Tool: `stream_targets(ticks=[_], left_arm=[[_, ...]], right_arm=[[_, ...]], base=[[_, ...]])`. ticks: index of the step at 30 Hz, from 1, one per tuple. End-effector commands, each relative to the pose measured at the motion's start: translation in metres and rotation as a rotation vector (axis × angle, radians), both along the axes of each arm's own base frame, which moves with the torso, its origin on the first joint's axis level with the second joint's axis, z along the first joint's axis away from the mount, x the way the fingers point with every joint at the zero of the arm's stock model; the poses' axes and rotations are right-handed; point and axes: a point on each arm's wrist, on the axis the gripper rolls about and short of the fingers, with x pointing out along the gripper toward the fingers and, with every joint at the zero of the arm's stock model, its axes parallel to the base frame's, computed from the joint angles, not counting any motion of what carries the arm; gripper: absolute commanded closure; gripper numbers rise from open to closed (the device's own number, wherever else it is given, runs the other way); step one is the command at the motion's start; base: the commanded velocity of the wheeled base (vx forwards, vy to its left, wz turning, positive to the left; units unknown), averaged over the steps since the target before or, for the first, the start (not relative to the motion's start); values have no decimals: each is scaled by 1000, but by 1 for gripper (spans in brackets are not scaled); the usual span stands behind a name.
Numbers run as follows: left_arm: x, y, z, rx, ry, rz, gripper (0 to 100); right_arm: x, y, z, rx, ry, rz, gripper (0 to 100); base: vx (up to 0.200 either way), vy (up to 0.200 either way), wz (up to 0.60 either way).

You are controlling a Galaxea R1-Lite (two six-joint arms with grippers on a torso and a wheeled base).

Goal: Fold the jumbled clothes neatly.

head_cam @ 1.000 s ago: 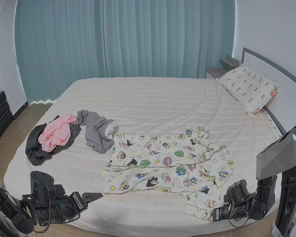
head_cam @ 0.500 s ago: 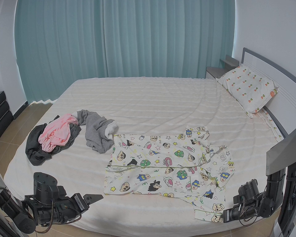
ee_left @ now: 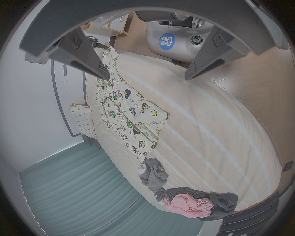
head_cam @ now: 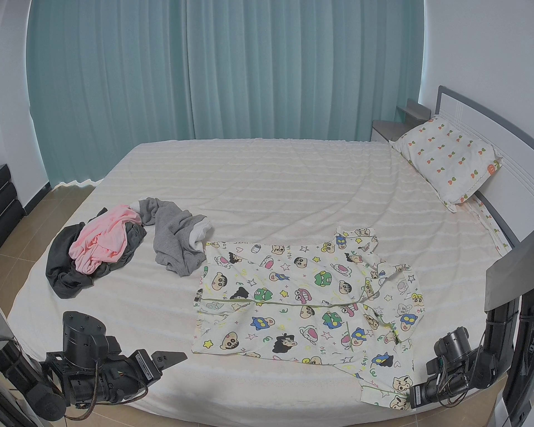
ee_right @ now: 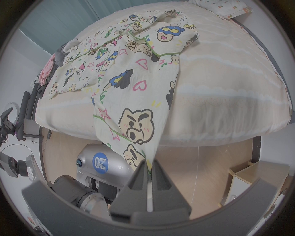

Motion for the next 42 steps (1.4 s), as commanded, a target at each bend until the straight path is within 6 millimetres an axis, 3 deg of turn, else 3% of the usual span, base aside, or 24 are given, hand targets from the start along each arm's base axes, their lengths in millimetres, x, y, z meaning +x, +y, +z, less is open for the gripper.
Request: stream_targets(ticks=[1,9,16,21,22,29,34,40,42], left_arm=[[-2,1,-7,21,41,-3,0],[8,-3,-11,26,47,3,0],[34,-11,0,-25,-20,56,0],[59,-17,-6,-10,-11,78,0],[62,-17,-9,0,-5,79,0],[85,-4,-39,185,-6,-86,0],[91,-13,-52,249,31,-203,0],[91,-18,-65,330,33,-309,0],[103,-23,-70,410,-32,-411,0]], right_arm=[[-7,-2,0,-26,34,31,100],[-15,-3,6,-51,79,47,100],[-15,-2,6,-57,73,51,100],[-15,-3,6,-82,71,45,100],[-15,-3,6,-80,70,49,0],[-12,0,15,-46,13,54,0],[-7,3,33,47,-109,64,0],[-6,5,39,106,-134,53,0],[-6,8,43,137,-153,42,0]], base=[[0,0,0],[0,0,0],[0,0,0],[0,0,0],[0,0,0],[0,0,0],[0,0,0],[0,0,0],[0,0,0]])
